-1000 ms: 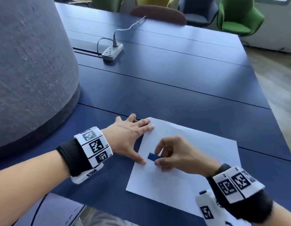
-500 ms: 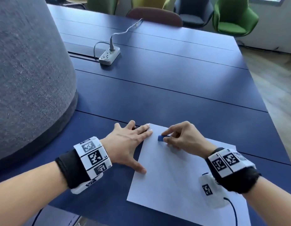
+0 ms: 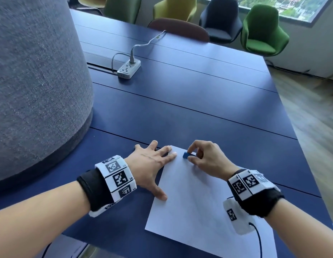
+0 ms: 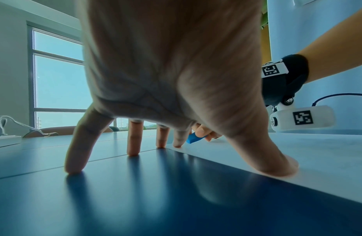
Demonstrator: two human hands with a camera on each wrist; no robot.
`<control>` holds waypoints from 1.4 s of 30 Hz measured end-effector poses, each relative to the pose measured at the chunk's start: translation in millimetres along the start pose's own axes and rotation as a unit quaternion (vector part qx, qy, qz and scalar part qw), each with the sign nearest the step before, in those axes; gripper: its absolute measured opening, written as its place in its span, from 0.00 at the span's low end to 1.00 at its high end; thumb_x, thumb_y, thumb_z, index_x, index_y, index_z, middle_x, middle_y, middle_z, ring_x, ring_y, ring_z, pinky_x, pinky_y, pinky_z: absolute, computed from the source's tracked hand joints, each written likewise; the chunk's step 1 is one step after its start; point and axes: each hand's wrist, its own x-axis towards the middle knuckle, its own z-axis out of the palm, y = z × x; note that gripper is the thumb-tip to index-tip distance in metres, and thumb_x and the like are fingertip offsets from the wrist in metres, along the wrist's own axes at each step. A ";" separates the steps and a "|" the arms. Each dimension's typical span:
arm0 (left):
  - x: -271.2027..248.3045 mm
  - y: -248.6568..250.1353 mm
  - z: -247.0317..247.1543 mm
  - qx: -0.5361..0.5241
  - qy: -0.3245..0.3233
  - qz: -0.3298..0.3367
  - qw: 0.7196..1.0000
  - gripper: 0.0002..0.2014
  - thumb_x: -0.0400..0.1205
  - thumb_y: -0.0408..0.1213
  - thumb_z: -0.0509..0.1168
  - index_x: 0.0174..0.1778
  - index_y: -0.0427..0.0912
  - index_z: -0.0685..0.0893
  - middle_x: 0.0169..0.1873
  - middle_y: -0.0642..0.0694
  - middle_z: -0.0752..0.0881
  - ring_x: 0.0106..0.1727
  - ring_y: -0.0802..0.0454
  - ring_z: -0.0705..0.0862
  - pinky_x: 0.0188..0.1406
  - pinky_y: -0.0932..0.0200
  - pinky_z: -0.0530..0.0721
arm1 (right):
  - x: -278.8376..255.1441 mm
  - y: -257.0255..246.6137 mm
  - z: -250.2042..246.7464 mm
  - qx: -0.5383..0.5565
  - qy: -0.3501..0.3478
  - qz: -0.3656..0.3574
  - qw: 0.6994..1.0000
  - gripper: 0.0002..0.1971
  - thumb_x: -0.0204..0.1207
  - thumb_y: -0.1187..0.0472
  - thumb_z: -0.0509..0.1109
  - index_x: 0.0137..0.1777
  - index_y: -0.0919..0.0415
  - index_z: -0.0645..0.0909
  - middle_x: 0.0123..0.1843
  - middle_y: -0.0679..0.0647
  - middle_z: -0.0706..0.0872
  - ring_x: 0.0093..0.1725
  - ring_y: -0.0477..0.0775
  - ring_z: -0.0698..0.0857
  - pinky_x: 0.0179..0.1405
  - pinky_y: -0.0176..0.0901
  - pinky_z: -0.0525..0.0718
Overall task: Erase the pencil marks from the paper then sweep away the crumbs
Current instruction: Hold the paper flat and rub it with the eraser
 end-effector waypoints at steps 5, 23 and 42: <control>2.0 0.1 -1.7 -0.002 -0.007 0.003 1.000 0.60 0.63 0.76 0.69 0.85 0.58 0.45 0.82 0.56 0.52 0.71 0.46 0.56 0.52 0.44 0.73 | -6.8 -2.9 3.8 -0.002 -0.069 -0.008 0.998 0.06 0.73 0.58 0.73 0.41 0.47 0.79 0.28 0.46 0.80 0.30 0.44 0.77 0.35 0.42 0.78; -0.4 -0.1 0.7 0.006 0.004 -0.006 1.000 0.63 0.62 0.79 0.67 0.86 0.51 0.44 0.84 0.60 0.47 0.72 0.46 0.57 0.52 0.47 0.71 | -10.1 -16.5 5.6 -0.003 -0.129 -0.035 0.991 0.07 0.74 0.60 0.72 0.41 0.45 0.80 0.27 0.43 0.74 0.26 0.41 0.73 0.31 0.33 0.72; -2.5 -0.8 0.6 0.018 -0.005 0.002 1.000 0.67 0.58 0.80 0.68 0.86 0.54 0.42 0.84 0.59 0.45 0.69 0.46 0.57 0.48 0.48 0.66 | -23.4 -34.3 16.8 -0.004 -0.206 -0.091 0.974 0.05 0.74 0.63 0.72 0.42 0.51 0.81 0.26 0.44 0.72 0.24 0.41 0.72 0.26 0.30 0.69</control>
